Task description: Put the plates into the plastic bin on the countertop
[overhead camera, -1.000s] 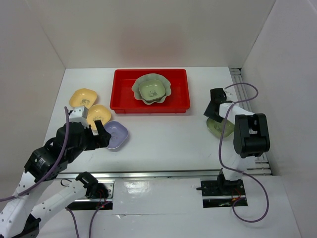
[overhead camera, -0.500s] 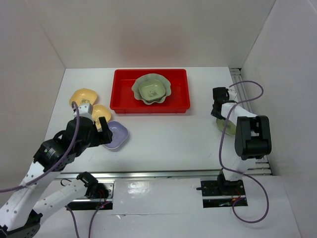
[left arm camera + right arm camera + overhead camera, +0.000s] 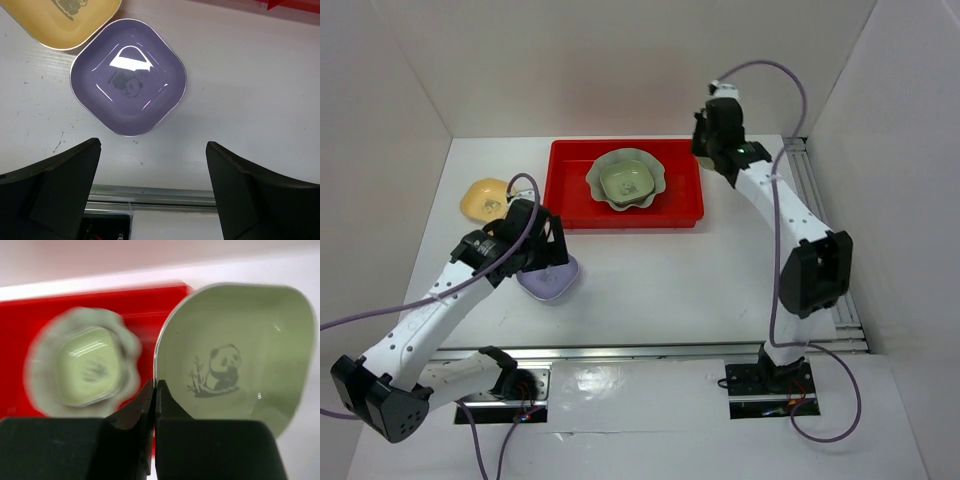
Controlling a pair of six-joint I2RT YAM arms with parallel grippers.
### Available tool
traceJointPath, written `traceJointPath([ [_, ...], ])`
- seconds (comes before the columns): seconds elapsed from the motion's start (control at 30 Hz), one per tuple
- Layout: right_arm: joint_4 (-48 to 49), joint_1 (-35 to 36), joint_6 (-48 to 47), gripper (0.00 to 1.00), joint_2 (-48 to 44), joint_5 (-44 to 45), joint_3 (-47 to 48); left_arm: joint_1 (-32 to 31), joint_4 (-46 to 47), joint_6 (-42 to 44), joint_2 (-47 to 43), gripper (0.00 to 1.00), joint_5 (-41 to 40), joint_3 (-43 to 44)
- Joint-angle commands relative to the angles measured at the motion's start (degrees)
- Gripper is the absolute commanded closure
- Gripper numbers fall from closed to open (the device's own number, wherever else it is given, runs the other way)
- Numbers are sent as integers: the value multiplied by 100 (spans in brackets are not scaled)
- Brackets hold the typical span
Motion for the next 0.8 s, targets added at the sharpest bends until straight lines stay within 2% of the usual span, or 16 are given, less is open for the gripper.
traceJointPath([
  [0.0, -197, 569, -774, 100, 778, -526, 1316, 183, 71, -186, 212, 0, 114, 290],
  [0.07, -487, 902, -1019, 99, 1498, -710, 1949, 245, -87, -440, 266, 0, -26, 352],
  [0.1, -593, 1009, -1073, 99, 1744, -711, 2605, 245, -262, -537, 353, 0, -175, 353],
  [0.17, -1039, 1272, -1169, 99, 2559, -711, 3328, 368, -473, -766, 424, 0, -343, 414],
  [0.2, -1199, 1361, -1240, 99, 2834, -545, 4045, 464, -648, -1002, 424, 0, -535, 414],
  [0.3, -1569, 1607, -1320, 99, 3688, -342, 4876, 842, -703, -1136, 424, 0, -660, 283],
  [0.43, -1149, 1713, -1320, 99, 3786, -342, 4302, 1693, -703, -794, 679, 0, -441, 282],
  [0.57, -981, 1774, -1267, 99, 3786, -394, 3966, 2168, -501, -486, 749, 0, -90, 177],
  [0.77, -796, 1889, -1267, 97, 3839, -456, 3903, 2522, -273, -380, 925, 1, 333, -103],
])
